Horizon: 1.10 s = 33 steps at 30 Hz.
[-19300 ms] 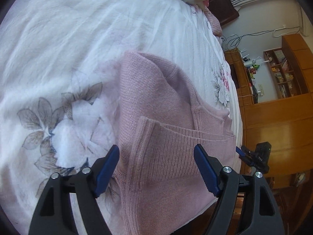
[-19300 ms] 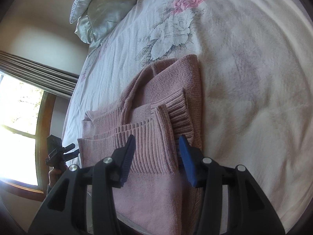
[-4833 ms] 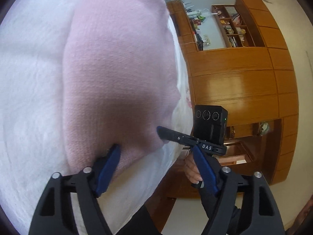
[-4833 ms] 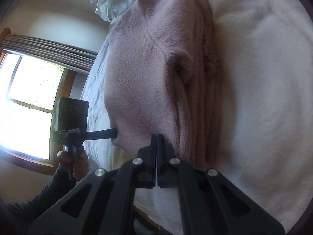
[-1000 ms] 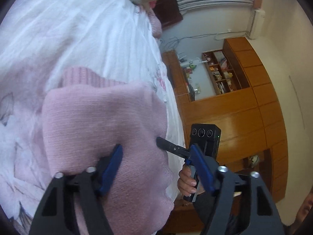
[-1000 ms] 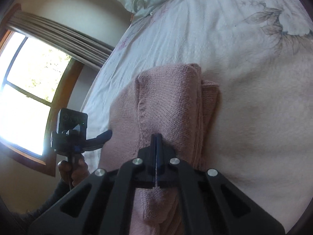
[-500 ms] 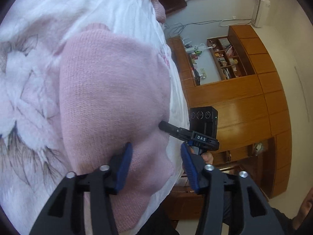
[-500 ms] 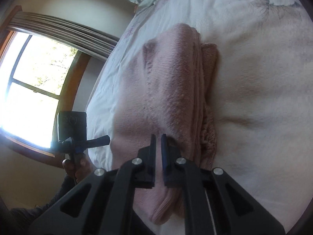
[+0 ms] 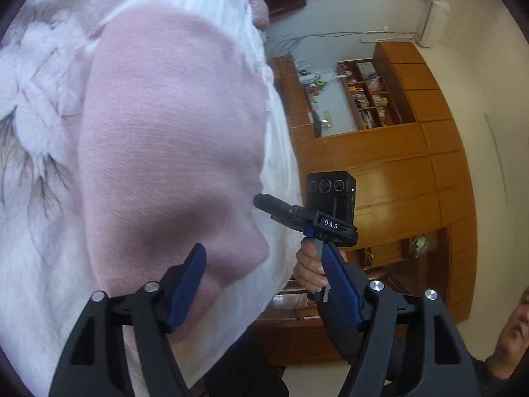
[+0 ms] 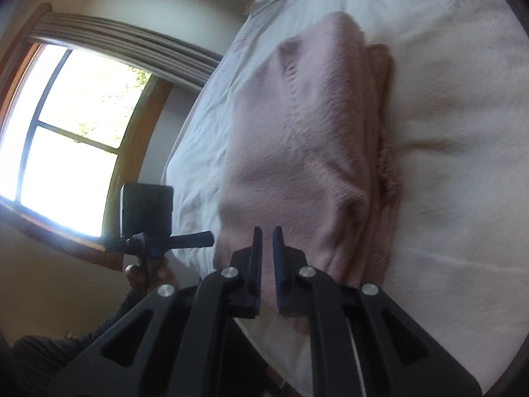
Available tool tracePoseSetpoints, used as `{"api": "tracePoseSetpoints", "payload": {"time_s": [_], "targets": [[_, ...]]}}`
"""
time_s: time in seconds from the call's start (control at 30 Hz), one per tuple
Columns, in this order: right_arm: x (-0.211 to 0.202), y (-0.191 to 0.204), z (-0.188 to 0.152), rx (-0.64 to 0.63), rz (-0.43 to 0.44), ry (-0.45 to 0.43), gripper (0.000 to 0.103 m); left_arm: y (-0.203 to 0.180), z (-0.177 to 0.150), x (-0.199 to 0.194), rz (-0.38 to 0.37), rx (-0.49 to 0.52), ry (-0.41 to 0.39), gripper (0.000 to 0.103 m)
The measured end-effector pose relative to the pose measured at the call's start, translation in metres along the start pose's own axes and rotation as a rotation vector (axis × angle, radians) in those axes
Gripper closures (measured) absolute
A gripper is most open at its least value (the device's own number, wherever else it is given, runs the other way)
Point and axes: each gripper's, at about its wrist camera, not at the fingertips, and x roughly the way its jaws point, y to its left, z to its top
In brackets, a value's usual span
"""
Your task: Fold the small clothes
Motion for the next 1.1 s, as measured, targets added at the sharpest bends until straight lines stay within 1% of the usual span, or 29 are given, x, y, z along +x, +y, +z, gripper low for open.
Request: {"api": "tracePoseSetpoints", "payload": {"time_s": [0.03, 0.07, 0.1, 0.13, 0.2, 0.27, 0.33, 0.37, 0.4, 0.43, 0.5, 0.53, 0.6, 0.63, 0.67, 0.7, 0.73, 0.77, 0.8, 0.83, 0.87, 0.93, 0.97, 1.0, 1.03, 1.07, 1.1], "targets": [[0.008, 0.002, -0.006, -0.015, -0.006, 0.032, 0.096, 0.001, -0.003, 0.002, 0.003, 0.004, 0.004, 0.03], [0.018, -0.003, -0.01, -0.019, -0.042, 0.065, 0.096, 0.007, -0.007, 0.005, 0.026, -0.004, 0.022, 0.029], [0.024, -0.011, -0.015, -0.013, -0.1, 0.082, 0.103, 0.015, -0.008, 0.009, 0.069, -0.017, 0.035, 0.03], [0.027, -0.021, -0.017, -0.001, -0.137, 0.08, 0.103, 0.02, -0.008, 0.013, 0.086, -0.031, 0.037, 0.033], [0.015, -0.042, -0.018, 0.065, -0.112, 0.043, 0.103, 0.032, -0.011, 0.008, 0.09, -0.064, 0.022, 0.049], [0.003, -0.043, -0.018, 0.071, -0.122, 0.017, 0.103, 0.03, -0.015, 0.005, 0.099, -0.057, 0.022, 0.05], [-0.004, -0.037, -0.018, 0.07, -0.127, 0.013, 0.103, 0.023, -0.02, 0.0, 0.107, -0.043, 0.026, 0.047], [-0.007, -0.03, -0.018, 0.069, -0.118, 0.0, 0.099, 0.021, -0.023, -0.005, 0.104, -0.043, 0.019, 0.042], [-0.009, -0.016, -0.02, 0.05, -0.097, -0.015, 0.098, 0.015, -0.026, -0.008, 0.092, -0.039, 0.009, 0.036], [-0.008, -0.002, -0.021, 0.022, -0.068, -0.02, 0.098, 0.006, -0.029, -0.008, 0.071, -0.022, 0.004, 0.034], [0.002, 0.019, -0.021, -0.015, -0.052, -0.017, 0.098, -0.006, -0.031, -0.008, 0.045, 0.012, -0.003, 0.028], [0.01, 0.025, -0.02, -0.022, -0.051, -0.006, 0.097, -0.008, -0.029, -0.005, 0.055, 0.011, -0.006, 0.026], [0.027, 0.018, -0.019, -0.002, -0.069, 0.029, 0.095, 0.001, -0.026, 0.0, 0.125, -0.021, -0.008, 0.017], [0.031, 0.009, -0.023, 0.022, -0.093, 0.039, 0.095, 0.003, -0.026, 0.003, 0.125, -0.044, -0.007, 0.017], [0.03, -0.006, -0.027, 0.057, -0.099, 0.048, 0.1, 0.009, -0.028, 0.002, 0.111, -0.07, -0.018, 0.018], [0.026, -0.017, -0.032, 0.082, -0.1, 0.048, 0.103, 0.008, -0.029, 0.001, 0.1, -0.094, -0.036, 0.018], [0.018, -0.024, -0.038, 0.105, -0.11, 0.03, 0.103, 0.006, -0.031, 0.0, 0.1, -0.103, -0.048, 0.017], [0.009, -0.028, -0.042, 0.123, -0.11, 0.01, 0.103, 0.004, -0.036, -0.004, 0.106, -0.105, -0.052, 0.013], [-0.001, -0.03, -0.046, 0.14, -0.108, -0.014, 0.103, 0.001, -0.041, -0.007, 0.112, -0.1, -0.053, 0.007], [-0.016, -0.031, -0.052, 0.153, -0.133, -0.049, 0.096, -0.003, -0.047, -0.011, 0.124, -0.099, -0.057, 0.003], [-0.027, -0.03, -0.057, 0.162, -0.162, -0.082, 0.088, -0.005, -0.053, -0.016, 0.155, -0.107, -0.063, 0.004], [-0.051, -0.021, -0.071, 0.177, -0.156, -0.146, 0.087, -0.015, -0.068, -0.025, 0.203, -0.108, -0.084, 0.004], [-0.064, -0.01, -0.08, 0.168, -0.156, -0.179, 0.081, -0.024, -0.077, -0.031, 0.239, -0.1, -0.103, 0.004], [-0.075, 0.004, -0.09, 0.153, -0.168, -0.209, 0.068, -0.036, -0.085, -0.037, 0.291, -0.08, -0.117, 0.004], [-0.084, 0.019, -0.1, 0.131, -0.208, -0.236, 0.06, -0.051, -0.095, -0.04, 0.365, -0.052, -0.129, 0.004], [-0.098, 0.036, -0.114, 0.093, -0.29, -0.261, 0.039, -0.068, -0.105, -0.043, 0.476, -0.013, -0.144, 0.004], [-0.108, 0.056, -0.125, 0.046, -0.377, -0.289, 0.022, -0.092, -0.119, -0.041, 0.61, 0.05, -0.158, 0.004]]}}
